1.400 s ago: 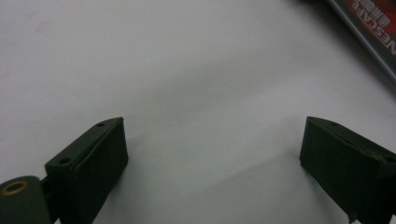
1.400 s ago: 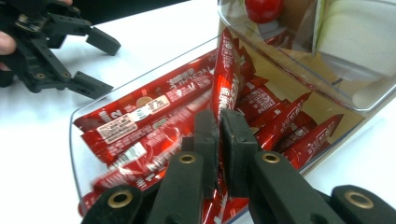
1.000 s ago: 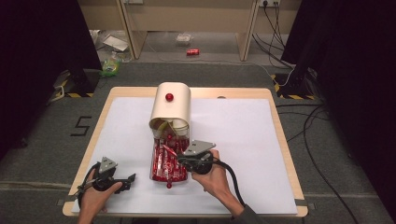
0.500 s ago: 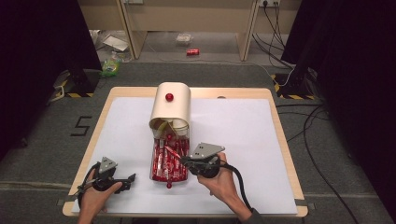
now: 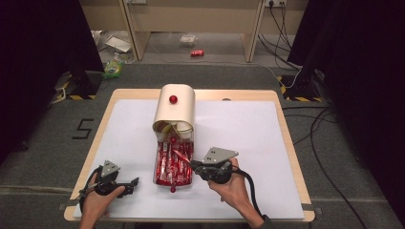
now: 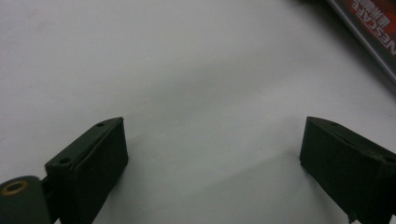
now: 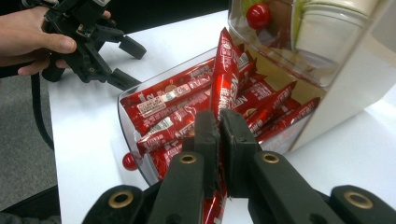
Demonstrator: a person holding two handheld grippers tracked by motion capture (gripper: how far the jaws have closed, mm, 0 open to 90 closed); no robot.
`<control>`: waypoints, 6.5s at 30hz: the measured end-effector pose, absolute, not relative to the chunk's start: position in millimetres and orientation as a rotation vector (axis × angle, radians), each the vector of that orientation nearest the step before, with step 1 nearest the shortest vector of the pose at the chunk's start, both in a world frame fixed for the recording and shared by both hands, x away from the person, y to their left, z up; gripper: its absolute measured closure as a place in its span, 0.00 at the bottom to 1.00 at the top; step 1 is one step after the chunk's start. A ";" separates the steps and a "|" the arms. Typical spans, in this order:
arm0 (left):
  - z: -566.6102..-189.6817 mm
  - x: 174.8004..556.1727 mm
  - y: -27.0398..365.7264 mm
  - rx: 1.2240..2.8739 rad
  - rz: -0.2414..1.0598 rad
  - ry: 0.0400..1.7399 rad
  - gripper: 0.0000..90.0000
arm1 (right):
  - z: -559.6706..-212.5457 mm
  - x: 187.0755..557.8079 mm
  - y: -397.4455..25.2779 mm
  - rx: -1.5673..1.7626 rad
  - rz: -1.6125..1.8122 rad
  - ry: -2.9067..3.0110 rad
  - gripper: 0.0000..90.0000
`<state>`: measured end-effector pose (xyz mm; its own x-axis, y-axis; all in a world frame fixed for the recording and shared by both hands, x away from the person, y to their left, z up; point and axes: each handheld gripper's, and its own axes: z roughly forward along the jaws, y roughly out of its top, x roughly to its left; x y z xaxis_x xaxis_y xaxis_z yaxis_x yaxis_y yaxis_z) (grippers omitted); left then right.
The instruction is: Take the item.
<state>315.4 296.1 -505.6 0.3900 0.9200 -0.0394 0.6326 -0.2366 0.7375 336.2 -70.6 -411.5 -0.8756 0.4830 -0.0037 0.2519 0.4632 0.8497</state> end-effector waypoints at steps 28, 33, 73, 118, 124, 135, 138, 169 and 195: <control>-505.6 315.4 296.1 1.967 0.538 1.328 0.08 | -406.9 343.1 -138.9 0.809 1.358 2.336 0.96; -505.6 315.4 296.1 1.968 0.538 1.328 0.08 | -408.1 347.4 -145.6 0.838 1.354 2.319 0.96; -505.5 315.5 296.2 1.969 0.538 1.328 0.08 | -424.4 379.0 -199.3 1.053 1.283 2.207 0.96; -505.4 315.9 296.2 1.972 0.536 1.327 0.07 | -451.2 405.3 -230.1 1.158 1.117 2.198 0.95; -505.4 315.9 296.3 1.972 0.536 1.327 0.07 | -454.5 407.6 -234.2 1.179 1.097 2.198 0.95; -505.4 315.9 296.2 1.972 0.536 1.327 0.07 | -465.8 413.0 -235.9 1.210 1.053 2.224 0.95; -505.4 315.8 296.2 1.972 0.537 1.327 0.07 | -468.6 413.7 -235.1 1.213 1.038 2.240 0.95; -505.4 315.8 296.2 1.972 0.537 1.327 0.07 | -476.8 415.0 -218.9 1.159 1.045 2.320 0.94; -505.4 315.8 296.2 1.972 0.537 1.327 0.07 | -463.0 410.9 -215.3 1.159 1.136 2.266 0.72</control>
